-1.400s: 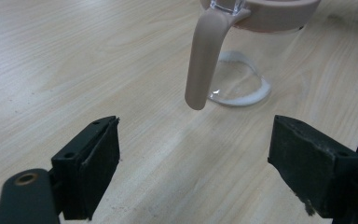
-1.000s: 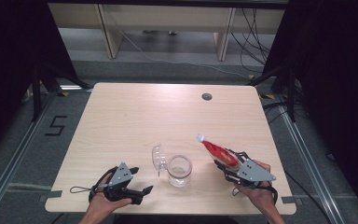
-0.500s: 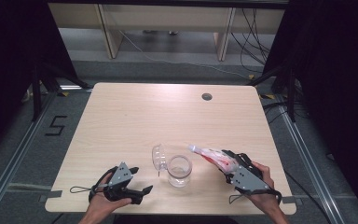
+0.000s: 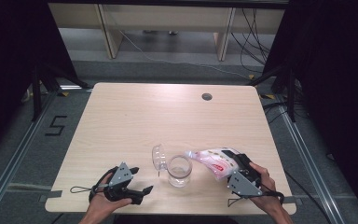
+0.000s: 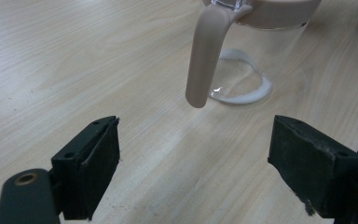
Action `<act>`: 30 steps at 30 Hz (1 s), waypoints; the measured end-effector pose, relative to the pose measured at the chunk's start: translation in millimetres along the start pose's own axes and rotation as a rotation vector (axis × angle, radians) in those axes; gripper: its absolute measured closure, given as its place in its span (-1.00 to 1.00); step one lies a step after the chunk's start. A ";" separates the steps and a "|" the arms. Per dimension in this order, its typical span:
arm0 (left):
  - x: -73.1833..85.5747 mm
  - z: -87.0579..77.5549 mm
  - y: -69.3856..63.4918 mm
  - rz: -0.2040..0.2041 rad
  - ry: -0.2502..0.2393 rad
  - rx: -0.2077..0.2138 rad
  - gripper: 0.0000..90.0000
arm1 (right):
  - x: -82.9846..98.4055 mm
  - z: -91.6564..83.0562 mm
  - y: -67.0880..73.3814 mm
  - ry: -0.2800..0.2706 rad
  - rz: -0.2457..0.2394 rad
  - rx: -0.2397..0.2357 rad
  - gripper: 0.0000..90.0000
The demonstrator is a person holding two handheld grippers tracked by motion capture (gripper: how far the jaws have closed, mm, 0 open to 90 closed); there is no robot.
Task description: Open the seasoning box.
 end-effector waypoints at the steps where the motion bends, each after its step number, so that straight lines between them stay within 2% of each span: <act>1: 0.2 0.0 0.1 0.001 0.002 0.000 -0.64 | 0.7 -0.6 0.9 0.010 -0.001 -0.002 0.10; 2: 0.5 0.1 0.2 0.003 0.005 -0.001 -0.64 | 1.2 -1.4 0.8 0.019 -0.003 0.002 0.10; 3: 0.7 -0.2 0.2 0.005 0.012 -0.004 -0.64 | 0.7 -1.0 0.1 0.017 -0.032 -0.001 0.10; 4: 0.2 0.0 -0.8 0.000 0.006 0.001 -0.64 | 2.0 -1.7 1.0 0.032 -0.023 0.004 0.10; 6: 0.0 -0.2 -0.7 0.009 0.006 0.001 -0.64 | 1.5 -0.9 -0.3 0.026 -0.058 0.012 0.10; 7: -0.2 -0.3 0.2 0.023 0.008 0.004 -0.64 | 2.1 -1.0 1.4 0.038 -0.054 0.005 0.10; 8: -0.1 -0.3 0.2 0.021 0.008 0.004 -0.64 | -0.2 -0.3 -1.6 0.035 -0.125 0.009 0.10; 9: -0.1 -0.3 0.2 0.022 0.008 0.004 -0.64 | 1.3 -0.7 2.3 0.048 -0.076 0.009 0.10; 10: -0.1 -0.3 0.1 0.022 0.008 0.004 -0.64 | 0.8 -0.6 2.1 0.047 -0.085 0.011 0.10; 11: -0.1 -0.3 0.1 0.022 0.008 0.004 -0.64 | -0.8 0.2 0.7 0.039 -0.121 0.005 0.10; 12: -0.2 -0.3 0.0 0.022 0.008 0.004 -0.64 | -0.2 0.1 4.2 0.047 -0.091 0.003 0.10; 13: -0.2 -0.3 0.0 0.022 0.008 0.003 -0.64 | -1.6 0.4 1.6 0.045 -0.140 0.006 0.11; 14: -0.2 -0.3 0.0 0.021 0.007 0.004 -0.64 | -1.4 0.5 4.3 0.051 -0.119 0.005 0.11; 15: -0.1 -0.3 0.0 0.022 0.008 0.004 -0.64 | -2.2 0.4 3.5 0.052 -0.144 0.003 0.11; 16: -0.1 -0.1 0.0 0.022 0.008 0.004 -0.64 | -2.1 0.5 4.8 0.052 -0.137 0.004 0.11; 17: -0.1 -0.2 0.1 0.023 0.009 0.004 -0.64 | -3.1 -0.1 4.5 0.063 -0.159 0.003 0.11; 18: -0.2 -0.2 0.0 0.022 0.008 0.004 -0.64 | -3.0 0.0 5.6 0.064 -0.150 0.004 0.11; 20: -0.2 -0.2 0.0 0.023 0.008 0.004 -0.64 | -4.2 -1.3 6.4 0.073 -0.165 0.002 0.11; 21: -0.2 -0.2 0.1 0.023 0.008 0.003 -0.64 | -5.6 0.4 4.1 0.066 -0.216 0.002 0.11; 22: -0.2 -0.1 0.1 0.022 0.008 0.003 -0.64 | -4.8 0.2 6.6 0.072 -0.183 0.006 0.11; 23: -0.1 -0.2 0.1 0.024 0.010 0.004 -0.64 | -6.8 0.3 3.7 0.068 -0.234 0.005 0.11; 24: -0.1 -0.2 0.0 0.024 0.009 0.004 -0.64 | -5.4 0.4 7.5 0.072 -0.189 0.000 0.11; 26: -0.2 -0.1 0.1 0.023 0.008 0.004 -0.64 | -8.1 -0.6 3.7 0.073 -0.256 0.004 0.11; 27: -0.2 -0.1 0.1 0.022 0.008 0.004 -0.64 | -6.0 0.4 7.0 0.076 -0.208 0.008 0.11; 30: -0.2 -0.3 0.0 0.025 0.009 0.004 -0.64 | -5.9 0.1 6.8 0.082 -0.217 0.010 0.11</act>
Point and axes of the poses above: each handheld gripper's, and its own axes: z roughly forward along the jaws, x roughly out of its underside, y roughly to its left, the point moved 8 cm from there along z, roughly forward along the jaws, and after that the axes turned 3 degrees about -z, right-handed, at the moved point
